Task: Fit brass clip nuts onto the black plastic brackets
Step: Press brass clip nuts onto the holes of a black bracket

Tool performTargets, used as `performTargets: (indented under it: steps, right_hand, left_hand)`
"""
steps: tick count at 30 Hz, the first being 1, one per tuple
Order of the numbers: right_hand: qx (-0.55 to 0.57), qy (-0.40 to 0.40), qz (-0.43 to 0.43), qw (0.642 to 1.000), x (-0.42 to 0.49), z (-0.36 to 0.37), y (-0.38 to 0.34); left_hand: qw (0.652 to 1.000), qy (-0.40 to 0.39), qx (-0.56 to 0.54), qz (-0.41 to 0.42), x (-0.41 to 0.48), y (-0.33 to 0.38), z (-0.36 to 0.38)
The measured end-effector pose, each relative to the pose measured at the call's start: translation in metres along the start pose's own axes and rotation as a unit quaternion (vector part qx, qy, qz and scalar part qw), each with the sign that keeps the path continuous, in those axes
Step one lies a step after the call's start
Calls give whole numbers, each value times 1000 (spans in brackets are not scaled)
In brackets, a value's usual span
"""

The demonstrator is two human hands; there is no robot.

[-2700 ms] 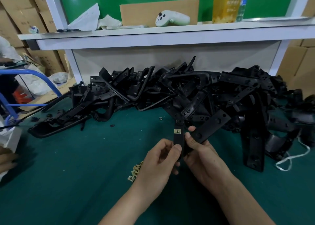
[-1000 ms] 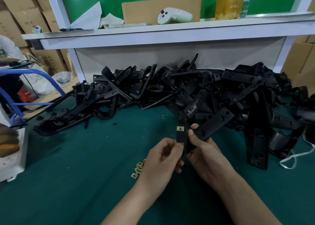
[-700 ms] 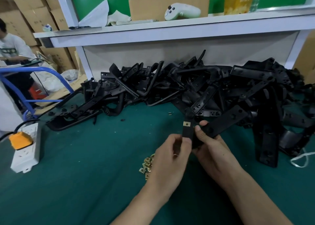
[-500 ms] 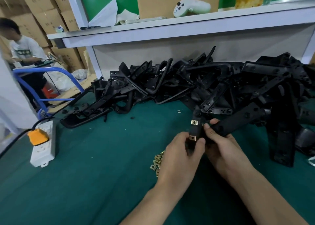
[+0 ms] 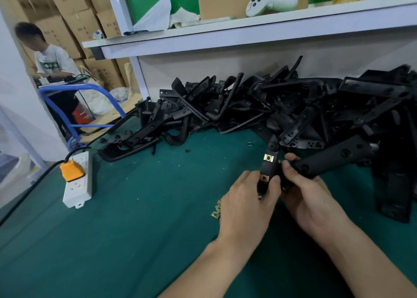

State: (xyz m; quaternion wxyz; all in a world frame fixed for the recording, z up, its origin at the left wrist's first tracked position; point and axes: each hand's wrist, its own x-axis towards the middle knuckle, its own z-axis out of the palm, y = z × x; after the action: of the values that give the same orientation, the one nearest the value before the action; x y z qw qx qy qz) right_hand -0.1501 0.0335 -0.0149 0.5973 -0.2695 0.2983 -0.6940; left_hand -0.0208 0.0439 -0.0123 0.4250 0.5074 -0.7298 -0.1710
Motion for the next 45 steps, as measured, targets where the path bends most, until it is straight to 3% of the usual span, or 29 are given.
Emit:
performTargets:
  steps: [9, 31, 38, 45]
  right_hand:
    - [19, 13, 31, 999, -1, 0, -1]
    - [13, 37, 59, 998, -3, 4, -4]
    - [4, 11, 63, 998, -7, 6, -7]
    - [-1, 21, 72, 997, -7, 5, -7]
  left_hand:
    - [997, 29, 61, 46, 0, -6, 4]
    - [995, 13, 68, 70, -2, -7, 2]
    - [999, 42, -12, 13, 2, -9, -1]
    - [1000, 11, 16, 24, 3, -10, -1]
